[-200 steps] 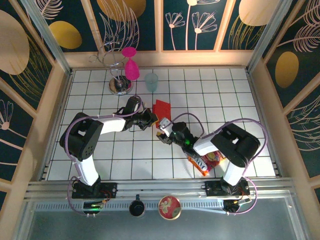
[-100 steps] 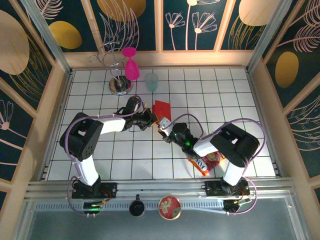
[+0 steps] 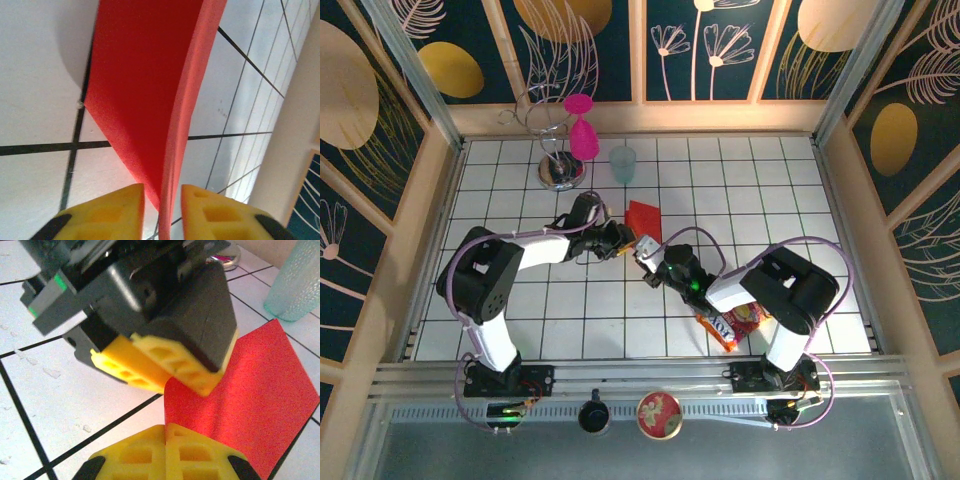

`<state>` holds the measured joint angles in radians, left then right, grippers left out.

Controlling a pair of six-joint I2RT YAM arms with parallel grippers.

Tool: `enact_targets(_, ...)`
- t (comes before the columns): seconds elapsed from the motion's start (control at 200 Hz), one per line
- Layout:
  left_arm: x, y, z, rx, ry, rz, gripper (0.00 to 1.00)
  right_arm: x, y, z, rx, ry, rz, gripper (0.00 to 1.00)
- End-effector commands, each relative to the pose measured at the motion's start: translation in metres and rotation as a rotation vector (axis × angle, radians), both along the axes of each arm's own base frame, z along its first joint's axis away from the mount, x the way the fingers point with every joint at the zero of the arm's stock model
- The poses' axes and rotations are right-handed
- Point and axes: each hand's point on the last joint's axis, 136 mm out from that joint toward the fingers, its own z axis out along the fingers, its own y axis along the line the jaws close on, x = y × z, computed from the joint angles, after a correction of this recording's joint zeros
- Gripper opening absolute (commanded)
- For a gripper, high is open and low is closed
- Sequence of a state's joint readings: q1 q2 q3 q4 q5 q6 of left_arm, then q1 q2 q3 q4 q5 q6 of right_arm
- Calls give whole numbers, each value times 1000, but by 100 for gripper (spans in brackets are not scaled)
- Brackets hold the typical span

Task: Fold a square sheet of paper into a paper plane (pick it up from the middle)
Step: Third fold the triangle at the center of the table.

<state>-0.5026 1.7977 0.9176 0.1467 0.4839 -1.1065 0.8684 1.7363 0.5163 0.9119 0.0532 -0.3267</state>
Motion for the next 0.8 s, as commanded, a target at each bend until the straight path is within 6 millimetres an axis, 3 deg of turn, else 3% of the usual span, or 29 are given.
enact_targets(0.0, 12, 23, 14, 110, -66, 37, 32, -11, 9, 4, 35, 40, 52, 1)
enact_targets(0.08, 17, 38, 12, 195, -97, 65, 35, -18, 10, 1, 52, 83, 80, 0)
enact_targets(0.095, 19, 39, 23, 197, -127, 71, 35, -19, 10, 1, 55, 91, 83, 0)
enact_targets(0.185, 23, 45, 34, 226, -177, 77, 36, -28, 11, -2, 77, 145, 107, 0)
enact_targets(0.315, 24, 38, 48, 191, -231, 46, 36, -41, 13, -3, 117, 221, 139, 0)
enact_targets(0.335, 31, 32, 60, 169, -257, 41, 35, -43, 13, -3, 124, 234, 145, 0)
enact_targets(0.4, 30, 23, 60, 139, -255, 6, 34, -48, 13, -3, 144, 265, 156, 0)
enact_targets(0.496, 27, 9, 52, 130, -240, -44, 31, -53, 12, -1, 174, 304, 163, 0)
enact_targets(0.516, 27, 6, 40, 141, -218, -59, 30, -54, 12, -1, 182, 310, 164, 0)
enact_targets(0.621, 27, -8, 22, 182, -187, -120, 26, -57, 11, 0, 210, 338, 164, 0)
enact_targets(0.796, 26, -15, -12, 253, -127, -171, 18, -55, 10, -4, 222, 374, 153, 0)
